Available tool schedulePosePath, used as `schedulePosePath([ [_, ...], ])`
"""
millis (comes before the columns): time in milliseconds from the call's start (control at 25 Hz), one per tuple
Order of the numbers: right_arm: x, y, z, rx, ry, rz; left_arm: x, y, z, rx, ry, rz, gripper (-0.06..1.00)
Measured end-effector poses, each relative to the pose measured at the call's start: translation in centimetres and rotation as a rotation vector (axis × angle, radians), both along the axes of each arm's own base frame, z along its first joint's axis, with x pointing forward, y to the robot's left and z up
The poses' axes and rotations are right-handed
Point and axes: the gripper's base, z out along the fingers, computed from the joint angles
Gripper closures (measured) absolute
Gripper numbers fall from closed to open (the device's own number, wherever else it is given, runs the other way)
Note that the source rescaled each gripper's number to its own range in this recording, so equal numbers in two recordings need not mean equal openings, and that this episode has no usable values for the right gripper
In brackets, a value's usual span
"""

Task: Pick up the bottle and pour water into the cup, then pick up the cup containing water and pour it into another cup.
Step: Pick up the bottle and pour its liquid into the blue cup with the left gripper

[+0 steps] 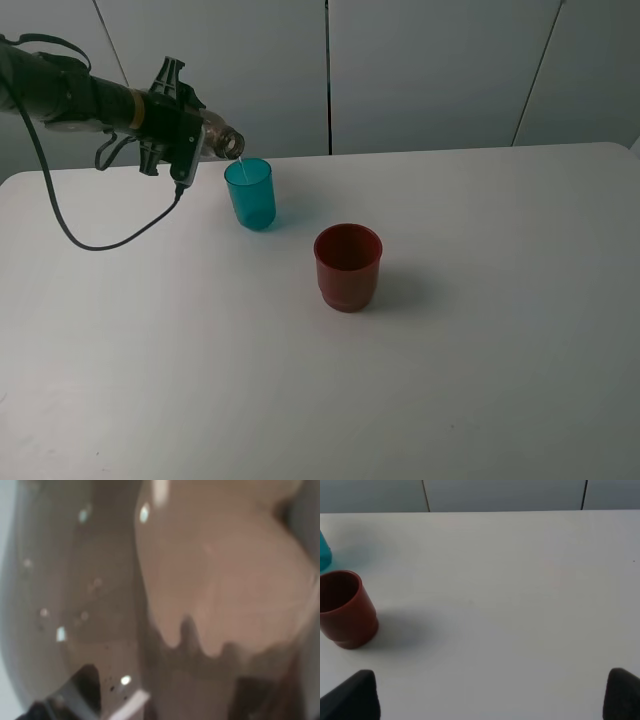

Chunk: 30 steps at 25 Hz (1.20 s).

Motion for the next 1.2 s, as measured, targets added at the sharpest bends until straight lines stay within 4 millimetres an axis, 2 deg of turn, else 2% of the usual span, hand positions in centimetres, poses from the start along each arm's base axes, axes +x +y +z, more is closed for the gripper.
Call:
schedulePosePath([
  [1200,0.0,0.0,0.0,0.0,0.0,0.0,0.12,-0.25,0.33,0.079,-0.05,-0.087,0.93],
])
